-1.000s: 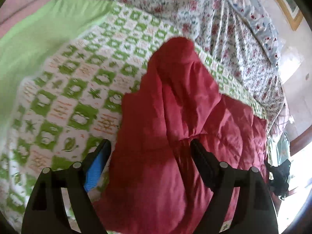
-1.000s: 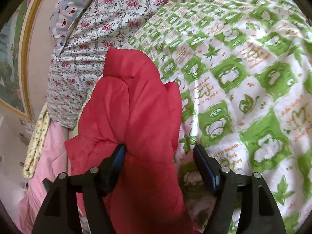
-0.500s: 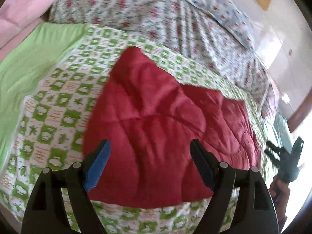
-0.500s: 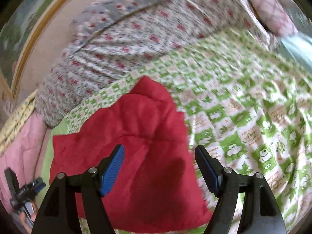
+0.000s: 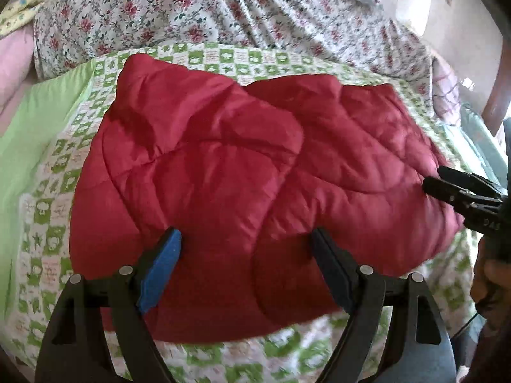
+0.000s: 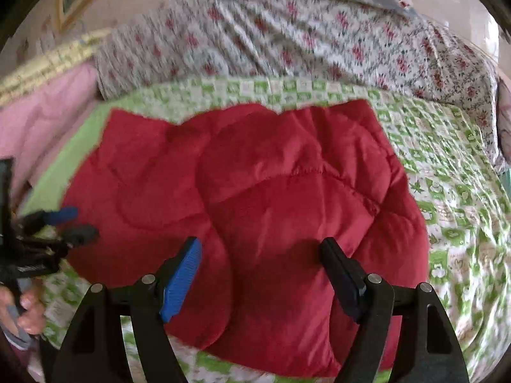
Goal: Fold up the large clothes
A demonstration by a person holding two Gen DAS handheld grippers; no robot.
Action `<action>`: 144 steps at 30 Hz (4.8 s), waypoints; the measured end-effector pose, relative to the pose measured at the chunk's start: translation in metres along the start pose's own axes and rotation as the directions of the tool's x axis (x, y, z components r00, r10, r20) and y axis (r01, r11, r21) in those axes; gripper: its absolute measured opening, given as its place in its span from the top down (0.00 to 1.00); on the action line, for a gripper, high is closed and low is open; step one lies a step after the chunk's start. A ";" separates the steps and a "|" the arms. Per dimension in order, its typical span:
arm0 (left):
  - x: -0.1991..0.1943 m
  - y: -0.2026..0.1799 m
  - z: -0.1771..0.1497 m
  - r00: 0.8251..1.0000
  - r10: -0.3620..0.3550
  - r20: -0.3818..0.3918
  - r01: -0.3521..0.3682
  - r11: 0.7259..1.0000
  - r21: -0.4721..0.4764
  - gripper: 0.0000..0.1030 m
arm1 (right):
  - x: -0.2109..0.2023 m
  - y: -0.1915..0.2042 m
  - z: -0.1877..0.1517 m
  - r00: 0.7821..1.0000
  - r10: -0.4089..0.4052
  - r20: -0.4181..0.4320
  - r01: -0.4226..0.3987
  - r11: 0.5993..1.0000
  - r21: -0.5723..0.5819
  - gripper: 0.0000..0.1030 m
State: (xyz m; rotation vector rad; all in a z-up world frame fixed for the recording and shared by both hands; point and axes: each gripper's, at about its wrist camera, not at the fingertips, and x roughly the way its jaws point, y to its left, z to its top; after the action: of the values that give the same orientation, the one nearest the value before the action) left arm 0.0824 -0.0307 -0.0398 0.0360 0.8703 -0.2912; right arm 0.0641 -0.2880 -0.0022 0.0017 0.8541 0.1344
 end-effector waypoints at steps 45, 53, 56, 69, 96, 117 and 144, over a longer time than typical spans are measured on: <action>0.018 0.018 0.019 0.989 0.133 -0.068 -0.140 0.985 -0.100 0.12 | 0.052 -0.052 0.024 0.998 -0.021 -0.066 0.030 0.990 0.139 0.12; 0.037 0.029 0.020 0.991 0.121 -0.055 -0.126 0.987 -0.100 0.04 | -0.007 -0.016 0.019 1.000 -0.017 0.008 0.015 0.991 0.131 0.13; 0.037 0.027 0.018 0.991 0.128 -0.046 -0.132 0.987 -0.091 0.04 | -0.002 -0.003 0.013 0.999 -0.014 -0.039 0.018 0.996 0.087 0.13; 0.009 0.012 0.007 0.990 0.131 -0.054 -0.134 0.989 -0.060 0.04 | 0.027 -0.017 0.004 0.996 -0.031 -0.086 0.040 0.994 0.101 0.10; 0.092 0.057 0.085 0.976 0.179 -0.128 -0.195 0.973 -0.124 0.04 | 0.092 -0.036 0.086 0.991 0.028 -0.127 -0.008 0.988 0.155 0.14; 0.000 0.004 0.026 0.995 0.066 -0.071 -0.068 0.997 -0.029 0.04 | 0.051 -0.042 0.077 0.999 0.033 -0.029 -0.026 0.977 0.211 0.17; 0.029 0.007 0.003 0.985 0.122 -0.121 -0.130 0.990 -0.061 0.00 | -0.019 0.005 -0.011 1.000 -0.013 -0.015 0.014 0.998 0.063 0.14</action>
State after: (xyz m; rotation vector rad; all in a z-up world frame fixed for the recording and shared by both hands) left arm 0.1044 -0.0310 -0.0604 0.0446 0.9895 -0.1417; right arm 0.0433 -0.2860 0.0050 0.0541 0.8722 0.0951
